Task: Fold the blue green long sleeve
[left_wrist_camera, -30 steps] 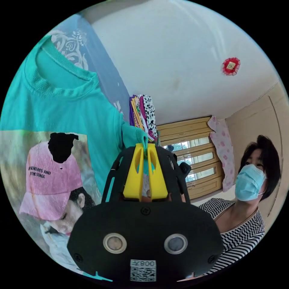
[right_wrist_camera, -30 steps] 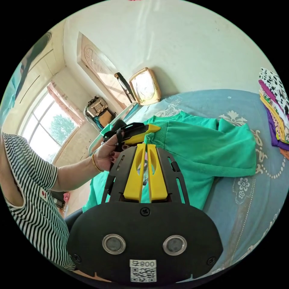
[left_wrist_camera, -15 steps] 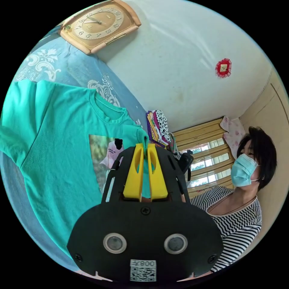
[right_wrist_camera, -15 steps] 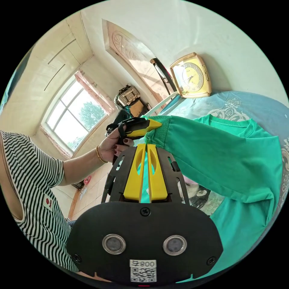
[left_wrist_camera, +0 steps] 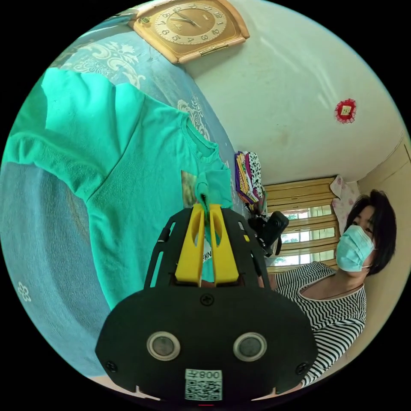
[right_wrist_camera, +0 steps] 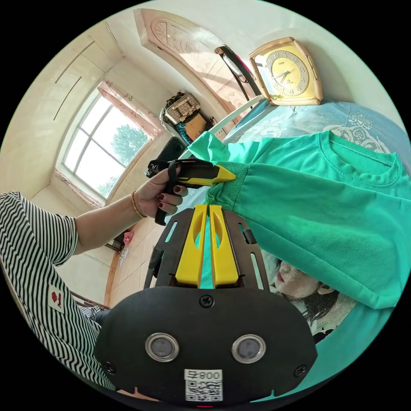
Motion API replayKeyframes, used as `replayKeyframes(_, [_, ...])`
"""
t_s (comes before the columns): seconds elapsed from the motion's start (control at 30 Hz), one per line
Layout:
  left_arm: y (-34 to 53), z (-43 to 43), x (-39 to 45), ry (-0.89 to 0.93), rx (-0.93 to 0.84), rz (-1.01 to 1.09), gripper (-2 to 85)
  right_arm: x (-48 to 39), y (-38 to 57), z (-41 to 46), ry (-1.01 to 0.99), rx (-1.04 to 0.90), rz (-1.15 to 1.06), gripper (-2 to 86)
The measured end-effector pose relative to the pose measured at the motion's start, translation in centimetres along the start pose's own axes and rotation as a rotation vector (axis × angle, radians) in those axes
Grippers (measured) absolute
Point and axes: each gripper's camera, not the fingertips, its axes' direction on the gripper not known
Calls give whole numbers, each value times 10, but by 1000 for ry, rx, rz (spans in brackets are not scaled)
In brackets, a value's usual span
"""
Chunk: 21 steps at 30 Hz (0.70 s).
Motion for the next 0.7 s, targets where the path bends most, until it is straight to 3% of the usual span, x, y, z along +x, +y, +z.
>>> replayKeyframes(0.4, [12, 23, -58, -192, -2, -87, 37, 49, -14, 80, 33, -207, 23, 11])
replayKeyframes(0.6, [32, 14, -67, -290, 168, -69, 69, 87, -4, 12, -104, -80, 108, 24])
replayKeyframes(0.7, [26, 33, -45, -377, 183, 68, 78, 109, 24, -70, 22, 61, 172, 36])
